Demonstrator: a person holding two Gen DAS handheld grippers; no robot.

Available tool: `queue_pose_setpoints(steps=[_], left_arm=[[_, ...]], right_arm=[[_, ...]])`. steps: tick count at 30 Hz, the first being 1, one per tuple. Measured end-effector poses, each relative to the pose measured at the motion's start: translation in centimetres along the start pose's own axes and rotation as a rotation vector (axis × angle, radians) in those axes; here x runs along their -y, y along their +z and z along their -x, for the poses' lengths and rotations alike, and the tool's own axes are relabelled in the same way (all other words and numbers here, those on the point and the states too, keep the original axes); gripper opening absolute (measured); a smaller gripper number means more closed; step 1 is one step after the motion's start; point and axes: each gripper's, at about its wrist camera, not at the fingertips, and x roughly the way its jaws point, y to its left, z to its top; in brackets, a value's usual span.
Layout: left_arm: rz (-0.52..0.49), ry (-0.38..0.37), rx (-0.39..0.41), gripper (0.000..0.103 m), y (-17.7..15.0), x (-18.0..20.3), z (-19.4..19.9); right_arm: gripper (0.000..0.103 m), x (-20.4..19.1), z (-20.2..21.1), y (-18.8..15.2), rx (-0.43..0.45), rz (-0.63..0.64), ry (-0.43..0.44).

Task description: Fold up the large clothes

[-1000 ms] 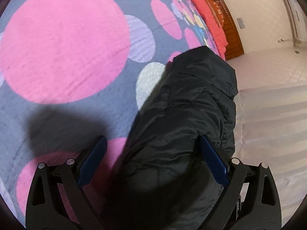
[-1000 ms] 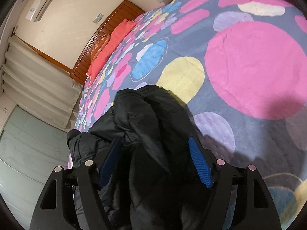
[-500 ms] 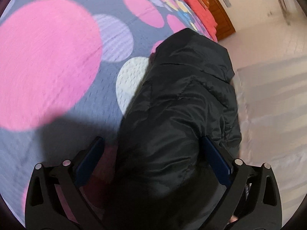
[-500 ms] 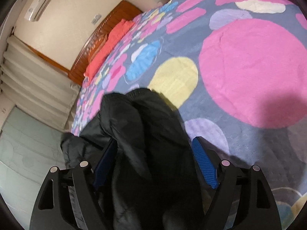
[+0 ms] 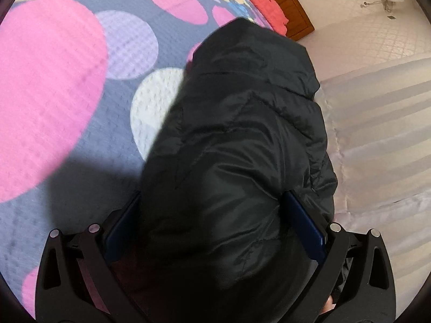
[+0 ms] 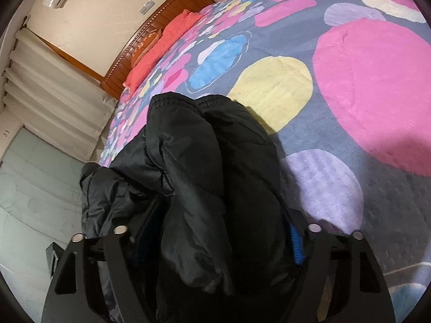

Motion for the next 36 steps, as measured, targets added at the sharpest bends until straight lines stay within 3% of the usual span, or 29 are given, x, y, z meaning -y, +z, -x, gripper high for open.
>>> queue_pose_setpoints(steps=[4, 13, 22, 36], left_arm=[[0.018, -0.011, 0.004, 0.088, -0.2, -0.1, 0.1], [-0.032, -0.003, 0.024, 0.068, -1.4, 0.8, 1.5], [-0.060, -0.005, 0.051, 0.063, 0.7, 0.4, 4.7], [-0.053, 0.033, 0.127, 0.062, 6.9, -3.6, 8.8]], right_arm=[[0.050, 0.2, -0.1, -0.5, 0.002, -0.018, 0.014], [0.032, -0.1, 0.7, -1.4, 0.030, -0.032, 0.057], [0.029, -2.9, 0.4, -2.3, 0.030, -0.027, 0.130], [0.028, -10.5, -7.4, -1.9, -0.040, -0.022, 0.238]])
